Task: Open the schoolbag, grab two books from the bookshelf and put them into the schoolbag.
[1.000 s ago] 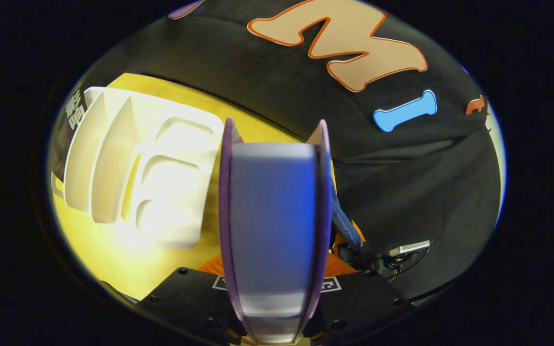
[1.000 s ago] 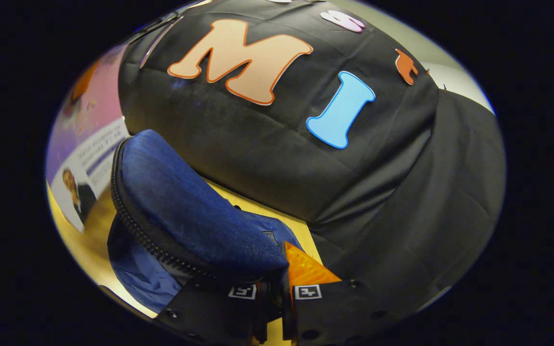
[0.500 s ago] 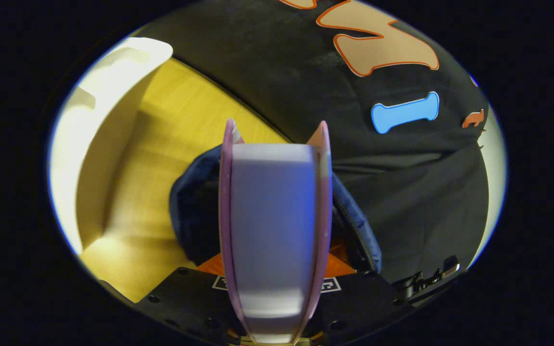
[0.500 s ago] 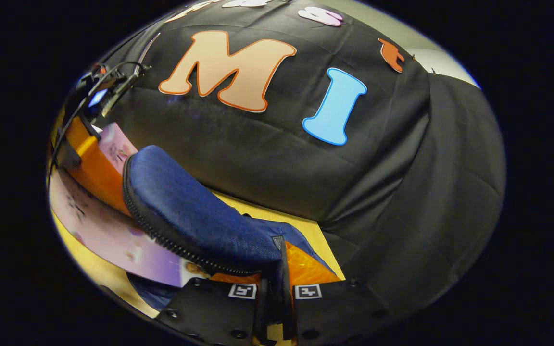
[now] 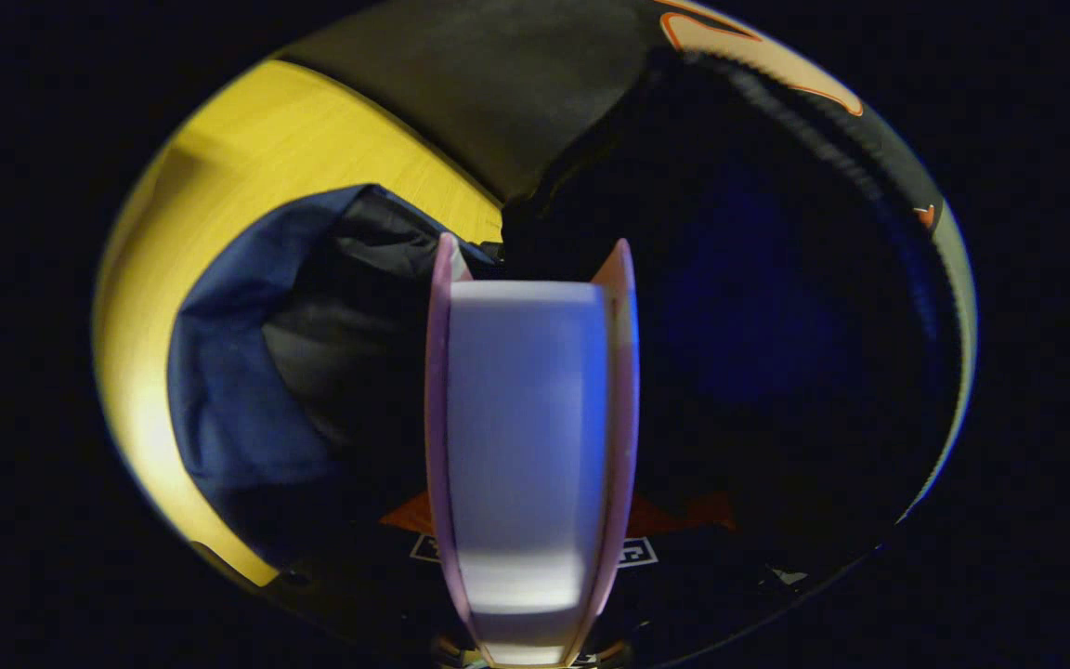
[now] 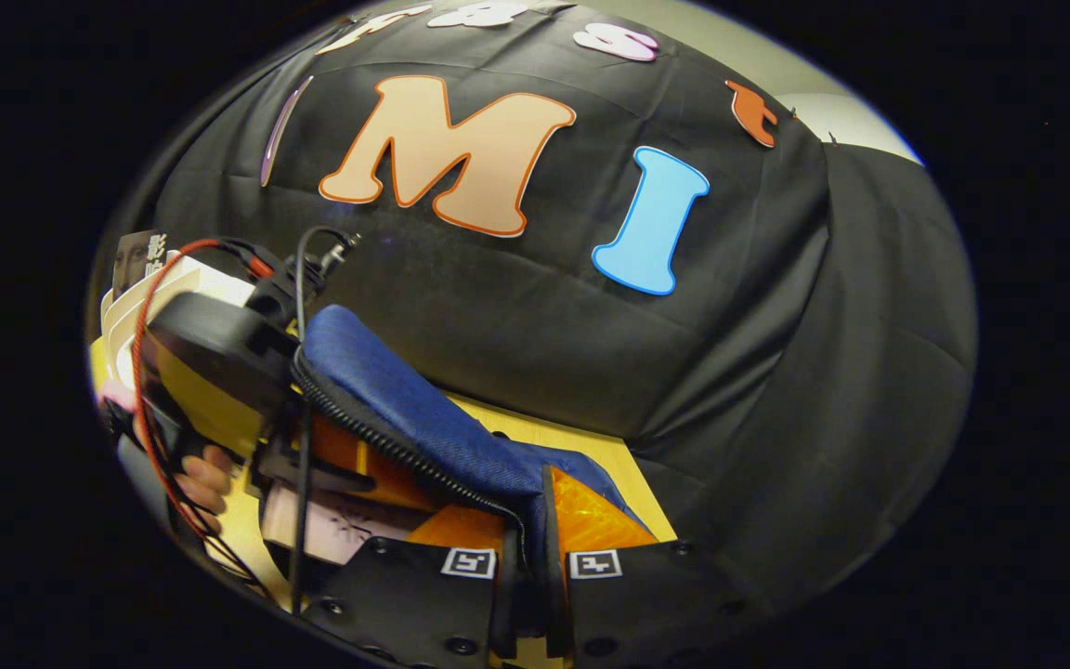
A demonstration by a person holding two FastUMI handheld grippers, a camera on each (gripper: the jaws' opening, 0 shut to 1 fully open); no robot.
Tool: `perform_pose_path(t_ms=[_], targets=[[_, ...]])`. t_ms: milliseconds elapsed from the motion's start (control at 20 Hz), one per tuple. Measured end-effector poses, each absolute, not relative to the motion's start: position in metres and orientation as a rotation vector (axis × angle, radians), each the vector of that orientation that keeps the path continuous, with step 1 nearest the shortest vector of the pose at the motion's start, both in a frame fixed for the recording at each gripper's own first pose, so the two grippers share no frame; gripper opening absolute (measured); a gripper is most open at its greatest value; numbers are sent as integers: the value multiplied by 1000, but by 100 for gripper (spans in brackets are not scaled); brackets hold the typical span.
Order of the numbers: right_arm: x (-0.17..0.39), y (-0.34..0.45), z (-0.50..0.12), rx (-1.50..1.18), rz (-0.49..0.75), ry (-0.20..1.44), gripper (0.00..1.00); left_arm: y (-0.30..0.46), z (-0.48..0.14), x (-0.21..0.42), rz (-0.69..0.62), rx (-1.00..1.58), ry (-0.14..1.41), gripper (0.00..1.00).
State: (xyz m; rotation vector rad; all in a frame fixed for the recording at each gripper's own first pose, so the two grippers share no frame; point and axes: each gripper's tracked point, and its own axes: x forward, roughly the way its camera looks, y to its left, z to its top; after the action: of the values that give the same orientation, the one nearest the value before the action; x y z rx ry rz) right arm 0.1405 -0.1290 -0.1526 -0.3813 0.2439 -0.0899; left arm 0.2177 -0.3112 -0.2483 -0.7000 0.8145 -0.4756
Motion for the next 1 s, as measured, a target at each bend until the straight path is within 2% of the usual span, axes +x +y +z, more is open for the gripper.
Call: perform_pose_path(t_ms=[150,300,450,550,700,750,800,1000], targets=[[139,-131,-154,-369,-97,252,12,-318,-259,228,-488,-793,796,41],[139,-129,-156,-376,-96,258,17,-312,-283,237,-417,-833,840,41],[140,-130,-158,-383,-98,264,14,-306,-296,238,-383,-820,853,43],[139,-134,-158,-378,-104,268,14,-294,-303,235,-336,-730,871,54],[138,-135,-161,-371,-106,275,17,-284,-299,227,-303,-643,880,80],[138,-135,-162,-372,-108,276,17,-280,-295,225,-301,-621,872,85],[137,-136,-162,-372,-109,278,17,-276,-293,222,-300,-597,863,96],[136,-136,-166,-372,-105,289,14,-261,-275,200,-298,-543,873,95]])
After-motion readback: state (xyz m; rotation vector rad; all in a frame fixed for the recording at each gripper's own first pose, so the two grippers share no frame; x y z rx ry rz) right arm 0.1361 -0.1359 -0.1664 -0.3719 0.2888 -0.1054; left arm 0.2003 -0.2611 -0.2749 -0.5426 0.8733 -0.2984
